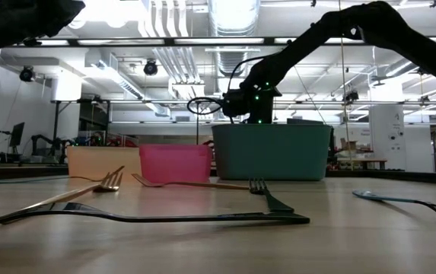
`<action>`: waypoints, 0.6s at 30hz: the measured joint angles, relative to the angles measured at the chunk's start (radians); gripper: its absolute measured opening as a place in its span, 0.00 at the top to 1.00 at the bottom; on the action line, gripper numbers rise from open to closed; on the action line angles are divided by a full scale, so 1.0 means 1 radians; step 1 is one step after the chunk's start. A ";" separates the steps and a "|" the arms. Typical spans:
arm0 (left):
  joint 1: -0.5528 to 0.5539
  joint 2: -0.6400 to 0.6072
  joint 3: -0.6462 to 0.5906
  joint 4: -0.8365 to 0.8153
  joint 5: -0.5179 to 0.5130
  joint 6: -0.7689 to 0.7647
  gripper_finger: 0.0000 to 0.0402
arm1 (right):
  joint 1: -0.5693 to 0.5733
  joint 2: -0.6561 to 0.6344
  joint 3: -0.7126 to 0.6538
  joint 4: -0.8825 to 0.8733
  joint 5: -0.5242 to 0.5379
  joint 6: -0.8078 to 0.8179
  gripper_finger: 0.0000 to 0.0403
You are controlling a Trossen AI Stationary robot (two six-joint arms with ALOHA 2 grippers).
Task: Sort silverware by color (type)
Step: Put the black fork into the green bin, then put the blue fork into the orange bin
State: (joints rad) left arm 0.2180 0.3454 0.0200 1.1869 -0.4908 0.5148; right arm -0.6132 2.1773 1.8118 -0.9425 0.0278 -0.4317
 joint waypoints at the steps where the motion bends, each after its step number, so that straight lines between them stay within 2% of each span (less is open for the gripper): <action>1: 0.000 0.000 0.000 -0.001 0.000 0.000 0.74 | 0.000 -0.002 0.000 -0.001 0.007 0.001 0.78; 7: 0.000 0.002 0.000 -0.052 -0.046 -0.011 0.74 | 0.003 -0.063 0.000 -0.024 0.051 0.021 0.75; 13: 0.000 0.043 0.020 -0.172 -0.056 -0.125 0.74 | 0.003 -0.183 0.000 -0.028 0.038 0.055 0.76; 18: 0.000 0.115 0.157 -0.448 -0.053 -0.203 0.74 | 0.004 -0.305 -0.019 -0.009 -0.119 0.101 0.75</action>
State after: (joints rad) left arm 0.2180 0.4601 0.1772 0.7384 -0.5439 0.3123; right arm -0.6090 1.8719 1.7931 -0.9515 -0.0909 -0.3311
